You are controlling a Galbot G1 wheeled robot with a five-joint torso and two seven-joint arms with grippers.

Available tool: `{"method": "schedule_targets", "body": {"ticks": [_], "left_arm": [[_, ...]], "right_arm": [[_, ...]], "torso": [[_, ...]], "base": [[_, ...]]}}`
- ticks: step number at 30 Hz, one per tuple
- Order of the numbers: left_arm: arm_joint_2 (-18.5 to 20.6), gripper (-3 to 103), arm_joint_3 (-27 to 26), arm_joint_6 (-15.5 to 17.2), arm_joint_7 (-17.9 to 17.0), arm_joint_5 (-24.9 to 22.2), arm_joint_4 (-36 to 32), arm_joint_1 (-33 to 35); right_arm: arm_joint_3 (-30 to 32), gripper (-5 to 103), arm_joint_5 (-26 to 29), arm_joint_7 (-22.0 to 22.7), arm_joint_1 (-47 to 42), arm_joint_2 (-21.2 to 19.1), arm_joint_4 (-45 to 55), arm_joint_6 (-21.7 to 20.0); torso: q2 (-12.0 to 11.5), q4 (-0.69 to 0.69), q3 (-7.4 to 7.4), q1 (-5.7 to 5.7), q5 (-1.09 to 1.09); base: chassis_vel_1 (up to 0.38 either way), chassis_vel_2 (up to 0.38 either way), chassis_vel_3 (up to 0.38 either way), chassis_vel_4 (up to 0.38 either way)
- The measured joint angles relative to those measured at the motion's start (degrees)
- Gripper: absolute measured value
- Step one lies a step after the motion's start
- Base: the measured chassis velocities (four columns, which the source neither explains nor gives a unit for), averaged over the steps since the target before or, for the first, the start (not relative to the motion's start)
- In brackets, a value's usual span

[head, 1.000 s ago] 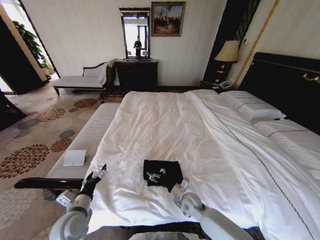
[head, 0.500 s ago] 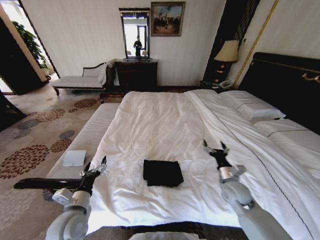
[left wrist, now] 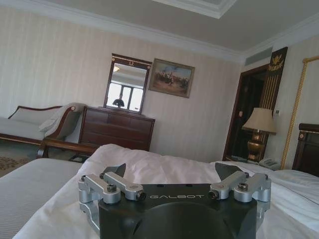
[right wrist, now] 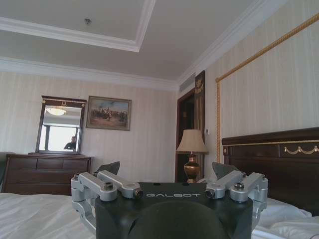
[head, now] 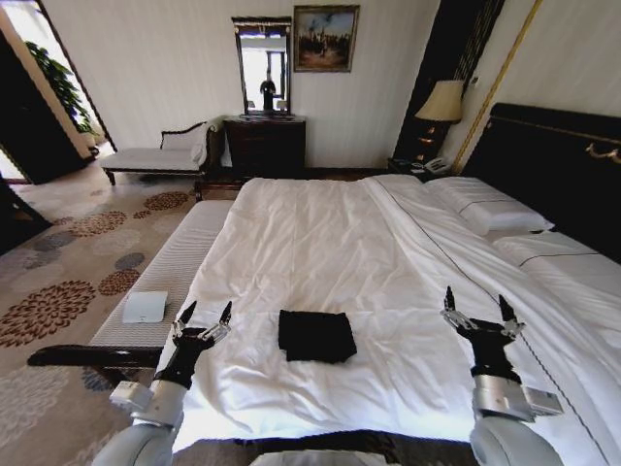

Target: Fold the clothes on the bed.

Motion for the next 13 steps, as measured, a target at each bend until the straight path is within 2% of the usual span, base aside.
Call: {"method": "schedule_targets", "body": {"ticks": [13], "left_arm": [[0.0,100,-0.1,0.0,-0.1,-0.3,0.0,-0.1]], "right_arm": [[-0.5,100,0.3,-0.2,0.4,-0.2,-0.2,0.0]], "torso": [[0.0,-0.01,0.01,0.01,0.0]], "base": [[0.0,0.0,0.0,0.0]]}}
